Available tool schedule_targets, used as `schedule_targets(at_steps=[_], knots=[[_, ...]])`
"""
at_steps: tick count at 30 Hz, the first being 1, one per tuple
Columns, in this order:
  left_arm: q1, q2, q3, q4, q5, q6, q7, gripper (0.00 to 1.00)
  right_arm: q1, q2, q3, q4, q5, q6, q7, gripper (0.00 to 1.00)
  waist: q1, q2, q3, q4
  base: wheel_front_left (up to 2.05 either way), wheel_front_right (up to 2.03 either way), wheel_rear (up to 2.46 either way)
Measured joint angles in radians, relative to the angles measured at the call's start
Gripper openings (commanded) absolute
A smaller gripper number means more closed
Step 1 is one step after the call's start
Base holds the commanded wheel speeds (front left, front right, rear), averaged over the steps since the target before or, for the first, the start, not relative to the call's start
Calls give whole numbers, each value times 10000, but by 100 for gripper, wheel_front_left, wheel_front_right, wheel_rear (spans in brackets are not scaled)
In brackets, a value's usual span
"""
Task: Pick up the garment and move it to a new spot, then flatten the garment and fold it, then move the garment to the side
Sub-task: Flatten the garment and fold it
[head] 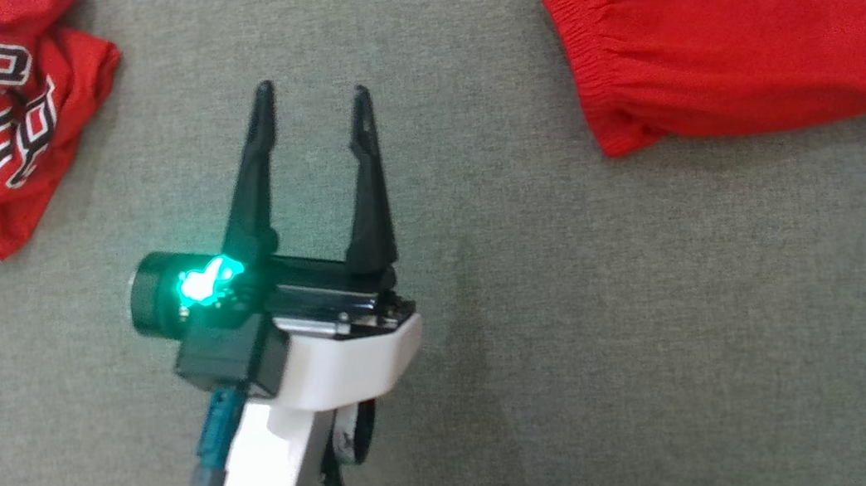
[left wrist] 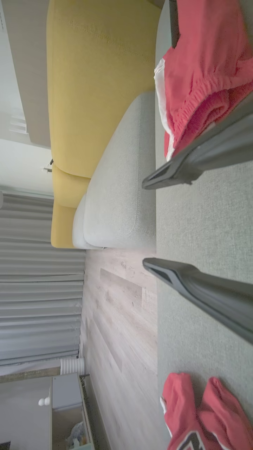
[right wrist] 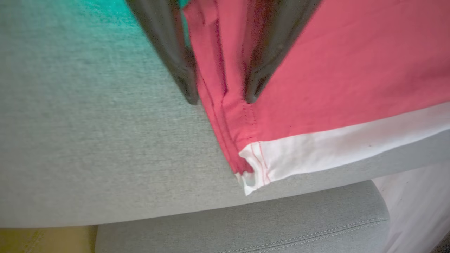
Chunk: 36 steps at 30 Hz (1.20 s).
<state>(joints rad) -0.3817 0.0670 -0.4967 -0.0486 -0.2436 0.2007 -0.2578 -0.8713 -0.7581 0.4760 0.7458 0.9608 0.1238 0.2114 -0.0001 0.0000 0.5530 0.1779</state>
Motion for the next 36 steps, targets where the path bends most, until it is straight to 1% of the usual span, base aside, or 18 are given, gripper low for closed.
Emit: schedule_targets(at_steps=[5,10,12,16,20,24,28,32,34,36], knots=[[74,-102,477,-71,90,-167,0,100,58,240,27,21,75,2,-190,0,2,0,-178,-185,0,0,0],[436,-105,848,-31,362,-278,0,100,518,182,-115,464,73,2,-531,0,1,0,-439,-605,0,0,0],[504,-107,918,29,439,-439,0,100,796,71,-244,685,73,2,-594,0,1,0,-605,-739,0,0,0],[796,-100,1160,88,514,-531,0,100,1261,-324,-481,888,42,2,-1047,0,0,0,-952,-997,0,0,0],[1067,-102,1195,94,598,-616,0,100,1248,-416,-640,721,-109,2,-1281,0,0,0,-1144,-1207,0,0,0],[1201,-100,1296,140,602,-780,0,100,1159,-257,-846,-343,75,2,-1467,0,0,0,-1370,-1437,0,0,0],[1247,-107,1358,178,548,-872,0,100,1111,2,-800,-2132,537,2,-1204,0,0,0,-1604,-1567,0,0,0],[1349,-121,1342,280,376,-876,0,100,1114,125,-529,-3597,545,2,-815,0,0,0,-1750,-1610,0,0,0],[1429,-130,1300,359,336,-876,0,100,1114,351,-257,-4142,541,2,-548,0,0,0,-1775,-1583,0,0,0],[1450,-136,1229,418,282,-876,0,100,1110,709,88,-4581,491,2,-270,0,0,0,-1792,-1534,0,0,0]])
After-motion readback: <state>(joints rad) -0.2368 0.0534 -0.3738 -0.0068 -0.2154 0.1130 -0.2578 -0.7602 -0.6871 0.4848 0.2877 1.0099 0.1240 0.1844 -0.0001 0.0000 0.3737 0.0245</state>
